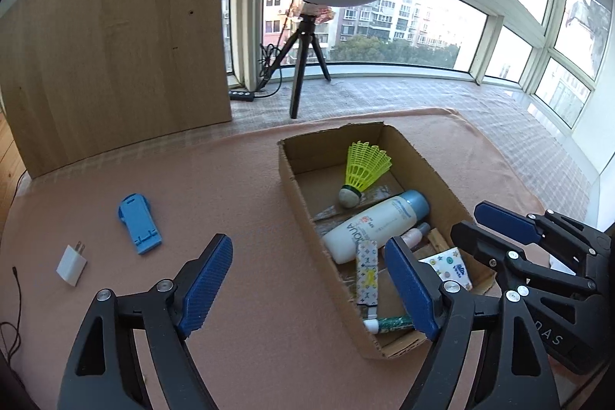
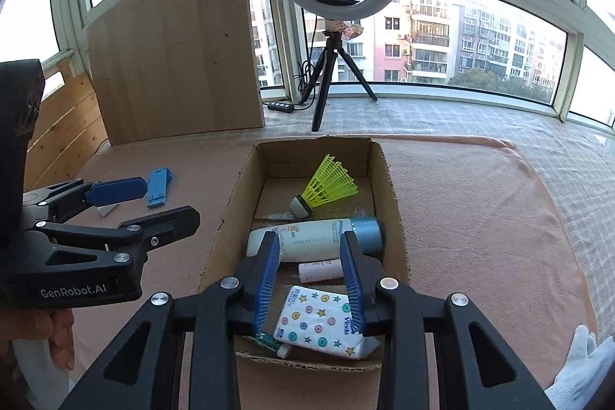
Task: Organize objects
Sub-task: 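Move the right gripper to the yellow notepad card on the floor, then grasp the yellow card with the right gripper while the left gripper grasps its other end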
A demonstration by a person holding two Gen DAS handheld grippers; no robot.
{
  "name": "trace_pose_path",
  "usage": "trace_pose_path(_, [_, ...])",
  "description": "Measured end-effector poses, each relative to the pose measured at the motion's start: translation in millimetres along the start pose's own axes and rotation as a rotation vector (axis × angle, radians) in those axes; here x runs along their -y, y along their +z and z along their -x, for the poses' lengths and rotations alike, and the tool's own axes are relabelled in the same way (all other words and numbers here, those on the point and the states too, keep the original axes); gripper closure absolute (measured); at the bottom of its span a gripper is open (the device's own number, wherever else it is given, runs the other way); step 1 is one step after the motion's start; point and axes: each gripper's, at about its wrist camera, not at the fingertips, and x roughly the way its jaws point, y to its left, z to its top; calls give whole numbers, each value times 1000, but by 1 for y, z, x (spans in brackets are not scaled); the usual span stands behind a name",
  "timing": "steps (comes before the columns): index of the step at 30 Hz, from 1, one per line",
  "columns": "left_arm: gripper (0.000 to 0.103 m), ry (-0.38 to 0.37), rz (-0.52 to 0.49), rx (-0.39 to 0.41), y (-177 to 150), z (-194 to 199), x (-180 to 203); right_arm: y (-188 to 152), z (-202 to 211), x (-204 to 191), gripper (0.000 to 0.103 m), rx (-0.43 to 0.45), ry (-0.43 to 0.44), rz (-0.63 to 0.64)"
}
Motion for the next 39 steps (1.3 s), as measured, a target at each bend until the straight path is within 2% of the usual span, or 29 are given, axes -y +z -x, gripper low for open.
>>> trace_pose_path(7, [18,95,114,9,-39,40,-98,11,-19,-86,69,-16,97,93])
trace_pose_path(12, [18,171,219,22,-86,73,-173,9,-36,-162,65,-51,180,192])
trace_pose_path(13, [18,186,243,15,-97,78,-189,7,-42,-178,63,-71,193,216])
trace_pose_path(15, [18,214,295,11,-121,91,-221,-3,-58,-209,52,-151,245,263])
trace_pose_path(19, [18,273,376,-12,-163,113,-276,-46,-93,-267,49,-305,324,426])
trace_pose_path(21, [18,287,400,-12,-181,124,-297,-66,-103,-290,49,-339,329,531])
trace_pose_path(24, [18,277,419,-7,-202,135,-318,-81,-116,-304,45,-341,295,624])
trace_pose_path(27, [18,243,432,8,-217,142,-331,-76,-127,-305,36,-323,294,624])
trace_pose_path(29, [17,221,430,20,-224,142,-334,-71,-134,-304,36,-345,319,602])
trace_pose_path(31, [15,183,415,37,-228,141,-335,-67,-137,-301,42,-354,342,585])
trace_pose_path(32, [14,164,404,46,-230,140,-336,-66,-136,-300,57,-350,349,593])
trace_pose_path(36, [11,61,308,62,-232,129,-328,-70,-129,-301,57,-383,398,672])
trace_pose_path(39, [10,-35,133,55,-232,118,-305,-81,-115,-298,57,-419,480,771])
